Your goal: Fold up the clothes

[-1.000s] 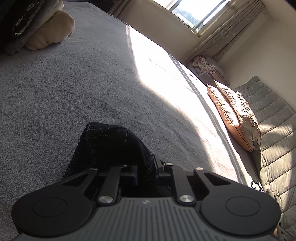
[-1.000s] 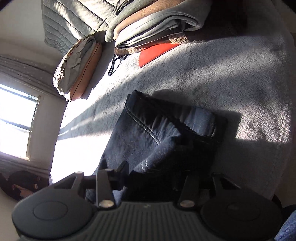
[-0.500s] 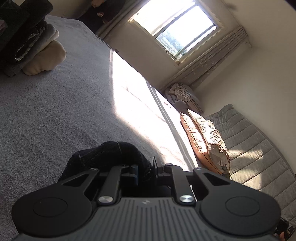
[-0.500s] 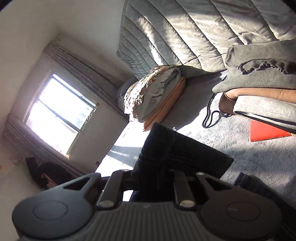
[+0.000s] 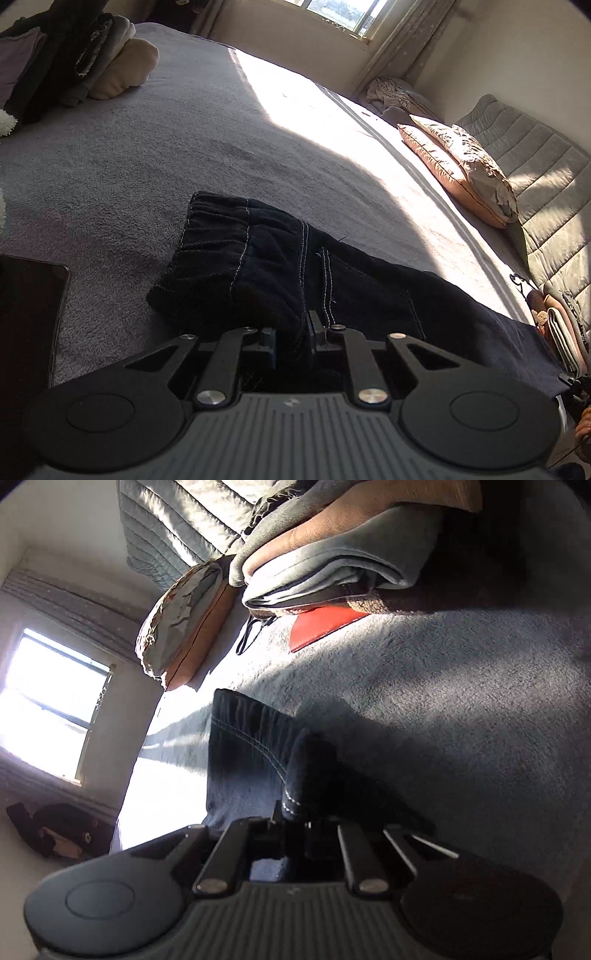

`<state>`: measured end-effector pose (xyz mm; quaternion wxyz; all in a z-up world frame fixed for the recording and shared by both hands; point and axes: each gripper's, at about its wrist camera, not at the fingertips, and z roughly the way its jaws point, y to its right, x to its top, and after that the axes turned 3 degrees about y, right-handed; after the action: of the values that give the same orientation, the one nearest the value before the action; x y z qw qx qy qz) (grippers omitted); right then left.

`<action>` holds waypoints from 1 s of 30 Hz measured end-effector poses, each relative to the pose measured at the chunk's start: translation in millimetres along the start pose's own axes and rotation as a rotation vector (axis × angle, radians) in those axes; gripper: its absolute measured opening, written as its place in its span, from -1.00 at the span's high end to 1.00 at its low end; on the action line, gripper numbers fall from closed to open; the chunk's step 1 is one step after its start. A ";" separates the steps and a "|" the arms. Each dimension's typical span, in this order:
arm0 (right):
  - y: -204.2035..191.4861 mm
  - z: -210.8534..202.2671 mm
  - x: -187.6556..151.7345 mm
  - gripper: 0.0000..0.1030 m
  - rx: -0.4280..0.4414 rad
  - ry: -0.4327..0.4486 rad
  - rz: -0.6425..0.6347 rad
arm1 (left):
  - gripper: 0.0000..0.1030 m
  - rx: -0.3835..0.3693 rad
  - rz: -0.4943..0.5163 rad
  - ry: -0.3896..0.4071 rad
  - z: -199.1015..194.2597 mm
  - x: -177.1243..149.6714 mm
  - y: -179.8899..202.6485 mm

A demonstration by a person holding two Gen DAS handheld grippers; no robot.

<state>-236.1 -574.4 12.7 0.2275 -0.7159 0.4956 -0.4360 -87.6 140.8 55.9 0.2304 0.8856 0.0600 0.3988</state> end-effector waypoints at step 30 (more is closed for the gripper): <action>-4.1 -32.7 3.1 0.18 -0.346 0.115 -0.272 | -0.08 0.092 0.008 0.216 -55.5 33.1 -34.7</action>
<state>-261.4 -572.1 33.9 0.0119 -0.7783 0.4740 -0.4116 -103.3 201.1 94.4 0.1801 0.8474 0.0991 0.4895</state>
